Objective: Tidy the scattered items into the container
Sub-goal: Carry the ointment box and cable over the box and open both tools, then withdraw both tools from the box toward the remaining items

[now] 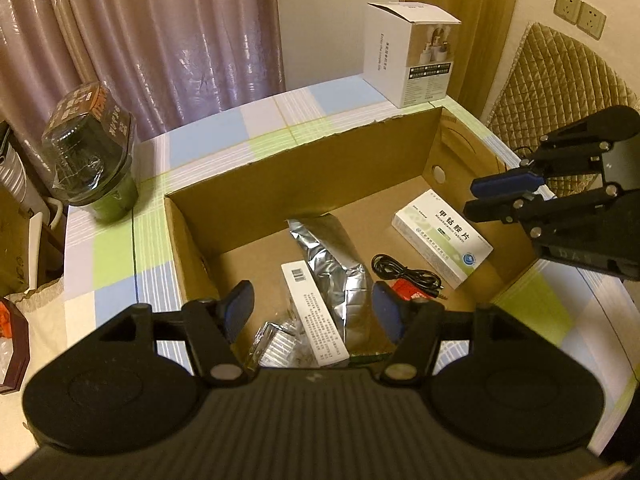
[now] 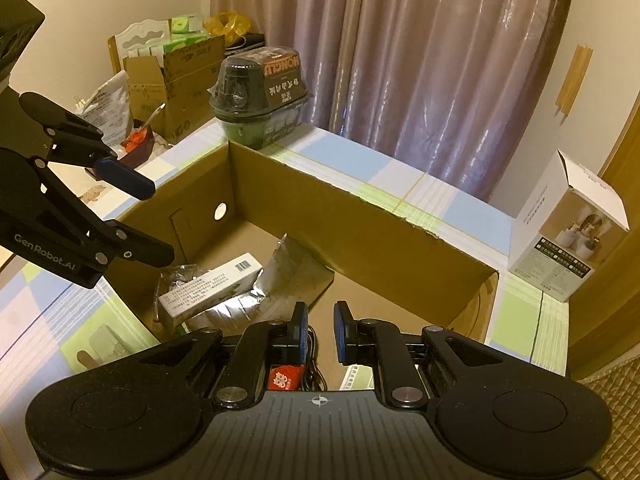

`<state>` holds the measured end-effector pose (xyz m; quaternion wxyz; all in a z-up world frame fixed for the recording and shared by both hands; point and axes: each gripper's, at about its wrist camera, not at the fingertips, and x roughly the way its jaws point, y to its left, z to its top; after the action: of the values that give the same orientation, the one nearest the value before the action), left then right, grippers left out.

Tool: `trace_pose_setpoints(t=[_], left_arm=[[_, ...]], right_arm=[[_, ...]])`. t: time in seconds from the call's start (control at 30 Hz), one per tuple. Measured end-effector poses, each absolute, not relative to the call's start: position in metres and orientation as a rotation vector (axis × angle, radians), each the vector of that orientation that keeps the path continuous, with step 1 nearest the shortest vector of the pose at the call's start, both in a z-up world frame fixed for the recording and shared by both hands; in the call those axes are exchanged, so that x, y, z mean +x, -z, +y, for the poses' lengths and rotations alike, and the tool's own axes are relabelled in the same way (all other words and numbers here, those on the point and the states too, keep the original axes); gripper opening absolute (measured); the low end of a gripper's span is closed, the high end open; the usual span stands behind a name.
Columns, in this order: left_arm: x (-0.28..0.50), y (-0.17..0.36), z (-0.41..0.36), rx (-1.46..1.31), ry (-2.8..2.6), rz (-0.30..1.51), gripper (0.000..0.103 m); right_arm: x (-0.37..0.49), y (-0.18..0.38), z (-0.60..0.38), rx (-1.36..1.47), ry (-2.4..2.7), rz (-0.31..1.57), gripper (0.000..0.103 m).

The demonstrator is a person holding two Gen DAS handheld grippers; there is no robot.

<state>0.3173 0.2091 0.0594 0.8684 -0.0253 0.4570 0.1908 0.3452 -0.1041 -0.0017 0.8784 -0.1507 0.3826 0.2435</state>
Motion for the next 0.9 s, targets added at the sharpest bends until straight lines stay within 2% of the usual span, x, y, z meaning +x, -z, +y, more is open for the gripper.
trace_pose_setpoints(t=[0.27,0.53,0.9], left_arm=[[0.307,-0.063,0.206,-0.06,-0.395,0.947,0.062],[0.283,-0.068,0.188,-0.081,-0.387,0.913,0.075],[0.228,-0.065,0.151,-0.121,-0.416,0.877,0.08]], right_arm=[[0.337,-0.003,-0.106,-0.291,-0.492,0.786,0.018],[0.313,-0.006,-0.113,-0.265,-0.459,0.786,0.018],[0.257,-0.008,-0.128,-0.194,-0.433,0.783,0.018]])
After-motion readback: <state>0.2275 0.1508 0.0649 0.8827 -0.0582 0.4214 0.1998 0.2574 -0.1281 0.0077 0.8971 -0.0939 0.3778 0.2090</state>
